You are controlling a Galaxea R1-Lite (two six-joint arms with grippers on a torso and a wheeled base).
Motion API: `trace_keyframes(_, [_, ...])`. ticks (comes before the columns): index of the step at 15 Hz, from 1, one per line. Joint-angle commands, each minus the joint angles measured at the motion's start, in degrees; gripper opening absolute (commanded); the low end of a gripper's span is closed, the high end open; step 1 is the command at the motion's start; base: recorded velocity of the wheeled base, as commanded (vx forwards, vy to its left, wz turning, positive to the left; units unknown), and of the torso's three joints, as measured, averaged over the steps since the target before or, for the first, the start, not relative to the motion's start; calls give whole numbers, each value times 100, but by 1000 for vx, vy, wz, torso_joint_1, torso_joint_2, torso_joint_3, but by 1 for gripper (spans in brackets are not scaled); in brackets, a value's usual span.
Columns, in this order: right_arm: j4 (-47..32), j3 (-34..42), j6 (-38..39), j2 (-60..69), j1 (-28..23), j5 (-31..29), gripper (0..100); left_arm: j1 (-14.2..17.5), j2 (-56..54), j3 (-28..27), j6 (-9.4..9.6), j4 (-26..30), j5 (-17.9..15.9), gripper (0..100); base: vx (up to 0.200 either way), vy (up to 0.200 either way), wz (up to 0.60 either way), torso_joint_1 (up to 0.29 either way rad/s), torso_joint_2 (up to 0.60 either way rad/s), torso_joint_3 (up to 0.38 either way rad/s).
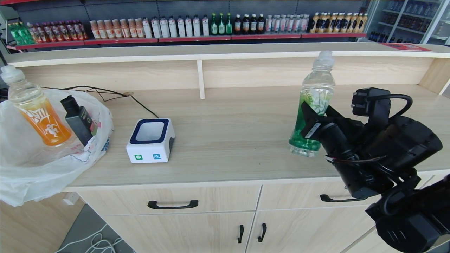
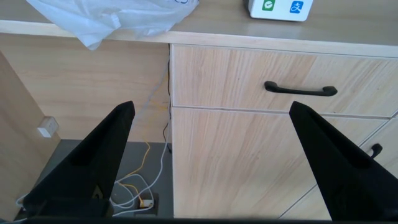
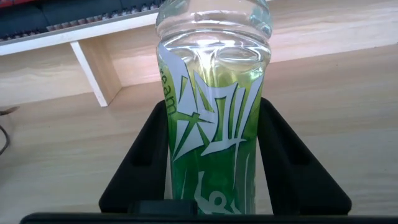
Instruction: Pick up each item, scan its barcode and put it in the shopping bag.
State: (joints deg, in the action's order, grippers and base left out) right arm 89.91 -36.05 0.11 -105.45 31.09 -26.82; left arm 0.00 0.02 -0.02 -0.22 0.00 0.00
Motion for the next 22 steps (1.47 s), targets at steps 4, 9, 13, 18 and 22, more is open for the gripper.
trace_keyframes(4, [9, -245, 7, -327, -235, 63, 0, 0, -2, 2, -4, 0, 0, 100, 0, 0, 0, 0, 0, 0])
trace_keyframes(9, [9, -640, -2, -617, -314, 177, 0, 0, -2, 2, -4, 0, 0, 100, 0, 0, 0, 0, 0, 0])
trace_keyframes(13, [9, -755, -11, -828, -366, 177, 0, 0, -2, 2, -4, 0, 0, 100, 0, 0, 0, 0, 0, 0])
trace_keyframes(18, [9, -552, -11, -775, -366, 177, 0, 0, -2, -6, -4, 0, 0, 100, 0, 0, 0, 0, 0, 0])
trace_keyframes(22, [9, -403, -2, -661, -358, 177, 0, 0, -2, 2, 4, 0, 0, 100, 0, 0, 0, 0, 0, 0])
